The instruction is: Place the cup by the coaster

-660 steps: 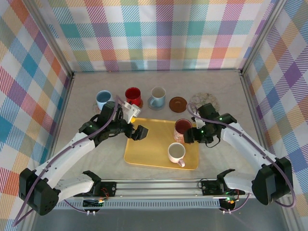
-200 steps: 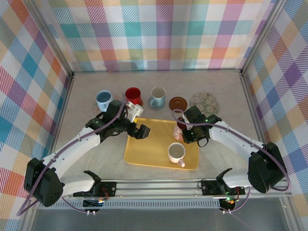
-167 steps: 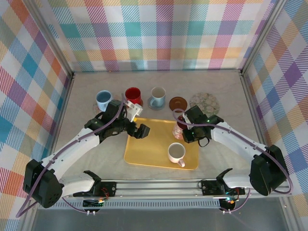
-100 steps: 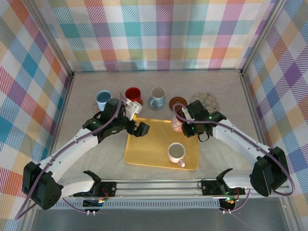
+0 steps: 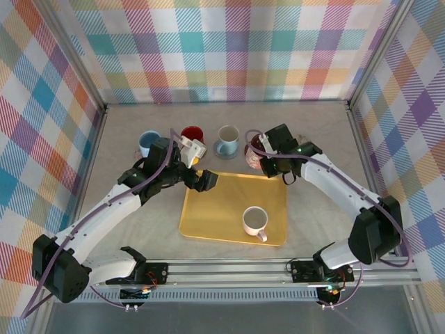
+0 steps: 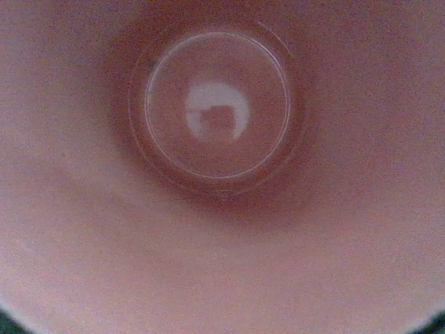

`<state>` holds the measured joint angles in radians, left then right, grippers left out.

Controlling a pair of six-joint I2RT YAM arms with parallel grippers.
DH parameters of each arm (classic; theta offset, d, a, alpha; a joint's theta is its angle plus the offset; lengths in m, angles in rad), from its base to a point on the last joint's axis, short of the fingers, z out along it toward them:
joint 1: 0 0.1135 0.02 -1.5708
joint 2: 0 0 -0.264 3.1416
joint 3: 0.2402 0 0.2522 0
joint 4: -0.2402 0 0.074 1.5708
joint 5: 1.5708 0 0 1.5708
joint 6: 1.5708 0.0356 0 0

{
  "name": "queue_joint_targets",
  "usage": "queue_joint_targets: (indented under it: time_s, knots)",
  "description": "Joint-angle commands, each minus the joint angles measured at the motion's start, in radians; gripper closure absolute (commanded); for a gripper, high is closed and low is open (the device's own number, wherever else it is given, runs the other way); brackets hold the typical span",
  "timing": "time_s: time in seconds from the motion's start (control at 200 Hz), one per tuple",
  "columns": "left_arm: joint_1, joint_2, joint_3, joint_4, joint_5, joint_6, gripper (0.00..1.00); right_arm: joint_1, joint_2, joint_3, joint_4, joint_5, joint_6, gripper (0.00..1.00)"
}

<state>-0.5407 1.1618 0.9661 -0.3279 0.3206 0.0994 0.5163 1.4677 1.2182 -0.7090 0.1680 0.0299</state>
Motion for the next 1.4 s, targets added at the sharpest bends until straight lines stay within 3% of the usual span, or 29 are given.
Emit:
queue_joint_targets:
  time_s: [0.0,0.79,1.395]
  knots:
    - [0.000,0.026,0.024,0.079,0.009,0.024,0.00,-0.012,0.036,0.093,0.057,0.046,-0.056,1.00]
    - [0.001,0.180,0.045,0.199,0.029,0.038,0.00,-0.096,0.319,0.269,0.137,0.009,-0.061,1.00]
    - [0.002,0.200,0.044,0.186,0.026,0.040,0.00,-0.101,0.406,0.300,0.126,0.043,-0.053,1.00]
